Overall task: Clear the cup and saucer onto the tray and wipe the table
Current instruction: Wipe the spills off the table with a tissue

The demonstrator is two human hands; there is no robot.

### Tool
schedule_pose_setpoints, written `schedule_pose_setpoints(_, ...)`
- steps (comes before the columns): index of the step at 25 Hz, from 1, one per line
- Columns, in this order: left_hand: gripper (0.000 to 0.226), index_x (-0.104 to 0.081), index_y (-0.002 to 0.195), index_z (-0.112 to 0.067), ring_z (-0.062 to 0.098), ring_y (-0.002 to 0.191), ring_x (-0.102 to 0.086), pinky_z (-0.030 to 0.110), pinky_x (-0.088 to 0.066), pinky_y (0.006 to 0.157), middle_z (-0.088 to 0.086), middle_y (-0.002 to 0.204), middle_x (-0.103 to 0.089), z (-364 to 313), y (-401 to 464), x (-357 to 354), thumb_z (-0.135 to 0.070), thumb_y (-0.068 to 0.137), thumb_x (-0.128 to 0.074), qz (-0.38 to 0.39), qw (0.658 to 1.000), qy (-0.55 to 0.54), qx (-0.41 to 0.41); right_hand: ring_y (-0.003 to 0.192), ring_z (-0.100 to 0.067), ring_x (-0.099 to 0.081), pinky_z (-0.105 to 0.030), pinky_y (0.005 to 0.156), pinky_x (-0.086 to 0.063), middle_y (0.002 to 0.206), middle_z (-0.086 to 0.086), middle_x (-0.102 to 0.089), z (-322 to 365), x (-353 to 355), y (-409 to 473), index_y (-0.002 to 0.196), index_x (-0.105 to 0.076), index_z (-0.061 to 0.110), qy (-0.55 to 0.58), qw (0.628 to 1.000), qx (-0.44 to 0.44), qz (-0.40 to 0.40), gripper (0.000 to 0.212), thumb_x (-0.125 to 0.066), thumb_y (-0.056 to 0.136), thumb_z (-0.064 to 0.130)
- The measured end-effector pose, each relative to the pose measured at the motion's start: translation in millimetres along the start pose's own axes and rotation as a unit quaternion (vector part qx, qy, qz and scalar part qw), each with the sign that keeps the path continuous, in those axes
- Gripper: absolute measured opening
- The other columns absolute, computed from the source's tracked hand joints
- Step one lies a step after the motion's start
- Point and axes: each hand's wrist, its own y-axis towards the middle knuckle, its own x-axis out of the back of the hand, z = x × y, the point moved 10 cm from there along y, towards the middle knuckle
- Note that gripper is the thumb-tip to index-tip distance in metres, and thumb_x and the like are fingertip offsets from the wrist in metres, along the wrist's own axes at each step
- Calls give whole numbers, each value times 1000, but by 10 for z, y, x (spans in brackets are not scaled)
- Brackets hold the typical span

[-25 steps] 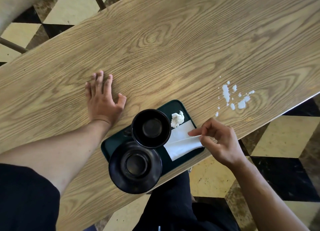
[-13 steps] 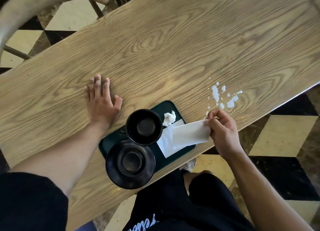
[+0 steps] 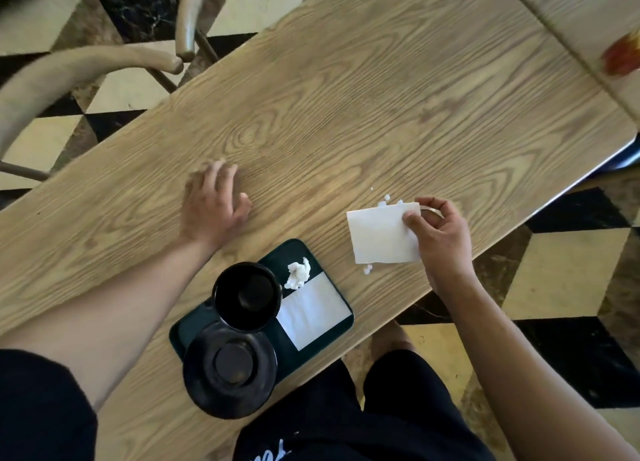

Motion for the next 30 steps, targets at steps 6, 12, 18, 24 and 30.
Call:
schedule_pose_setpoints(6, 76, -32, 159, -6, 38, 157, -16, 59, -11, 126, 22, 167, -24, -1353, 443, -555, -49, 97, -34, 111, 987, -6, -115, 81, -8, -74, -21, 59, -56, 102, 3, -78, 221, 230, 671, 115, -62, 26, 23, 998, -25, -51, 39, -71, 86, 2)
schedule_pose_setpoints(12, 76, -22, 163, -13, 33, 159, -6, 60, -3, 126, 16, 172, -13, -1449, 451, -759, -48, 97, -37, 76, 996, 11, -51, 76, -1, -66, -15, 58, -51, 104, 3, -70, 484, 248, 1228, 129, -59, 19, -50, 996, 9, -75, 46, -66, 85, 5)
schedule_pose_setpoints(18, 73, -40, 156, -11, 36, 156, -23, 64, -15, 123, 17, 167, -30, -1431, 469, -693, -45, 92, -48, 5, 998, -5, -66, 114, -27, -55, -29, 100, -42, 120, -7, -60, 751, 224, 1130, 123, -67, 19, -357, 903, 203, -123, 36, -67, 87, 19)
schedule_pose_setpoints(24, 74, -43, 155, -11, 36, 155, -24, 64, -15, 123, 18, 166, -31, -1438, 475, -664, -46, 91, -49, 2, 998, -20, -57, 111, -26, -59, -39, 98, -51, 121, -7, -57, 611, -301, 1180, 121, -75, 16, -415, 887, 204, 4, 30, -75, 91, 22)
schedule_pose_setpoints(30, 74, -44, 155, -11, 36, 156, -23, 63, -14, 124, 17, 166, -32, -1424, 478, -663, -46, 90, -51, -3, 998, -26, -57, 78, -13, -62, -8, 77, -47, 102, -5, -70, 759, -588, 1295, 105, -82, 11, -379, 892, 244, 16, 16, -76, 90, 10)
